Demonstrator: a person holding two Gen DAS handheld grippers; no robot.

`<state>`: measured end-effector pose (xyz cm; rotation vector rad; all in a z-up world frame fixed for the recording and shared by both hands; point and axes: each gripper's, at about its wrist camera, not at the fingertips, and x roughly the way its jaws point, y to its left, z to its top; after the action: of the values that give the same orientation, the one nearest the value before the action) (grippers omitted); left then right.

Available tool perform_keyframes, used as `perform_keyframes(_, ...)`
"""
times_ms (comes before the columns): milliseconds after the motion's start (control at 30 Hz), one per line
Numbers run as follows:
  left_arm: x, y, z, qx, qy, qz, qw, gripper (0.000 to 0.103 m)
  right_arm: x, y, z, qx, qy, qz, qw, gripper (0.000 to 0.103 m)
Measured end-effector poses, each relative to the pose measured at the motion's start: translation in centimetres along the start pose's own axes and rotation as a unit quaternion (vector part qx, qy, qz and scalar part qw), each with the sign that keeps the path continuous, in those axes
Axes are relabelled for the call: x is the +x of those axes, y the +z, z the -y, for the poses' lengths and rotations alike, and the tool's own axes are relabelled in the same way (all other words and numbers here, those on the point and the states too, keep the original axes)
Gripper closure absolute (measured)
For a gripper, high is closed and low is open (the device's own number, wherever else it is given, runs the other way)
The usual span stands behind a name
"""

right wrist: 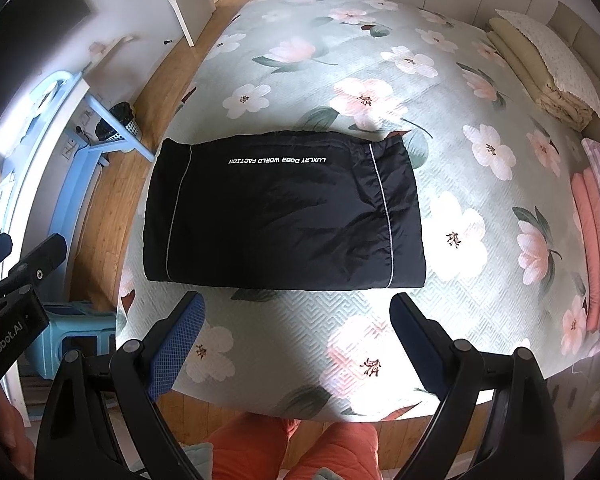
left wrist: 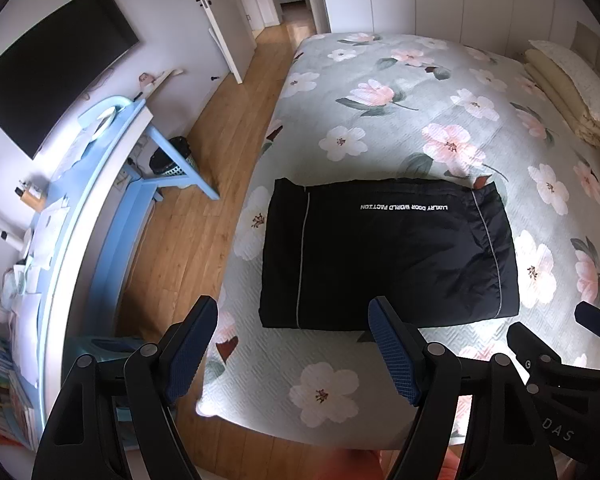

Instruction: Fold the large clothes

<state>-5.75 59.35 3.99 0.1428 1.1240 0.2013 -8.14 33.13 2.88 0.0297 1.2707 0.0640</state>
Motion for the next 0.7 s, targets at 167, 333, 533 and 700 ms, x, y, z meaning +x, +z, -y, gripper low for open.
perform_keyframes(167, 0.4, 0.0, -0.2, 0.004, -0.001, -0.002, 1.0000, 0.024, 0.3, -0.1, 0.0, 0.001, 0.000, -0.003, 1.000, 0.009)
perform_keyframes(333, 0.2, -0.3, 0.0, 0.003, 0.000, -0.002, 1.0000, 0.024, 0.4, 0.0, 0.0, 0.001, 0.001, -0.004, 1.000, 0.009)
perform_keyframes(533, 0.9, -0.1, -0.2, 0.004, 0.000, -0.007, 1.0000, 0.024, 0.4, 0.0, -0.1, 0.002, 0.000, -0.004, 1.000, 0.009)
perform_keyframes(700, 1.0, 0.1, -0.3, 0.006, -0.001, -0.006, 1.0000, 0.024, 0.6, 0.1, 0.0, 0.004, -0.001, -0.005, 1.000, 0.009)
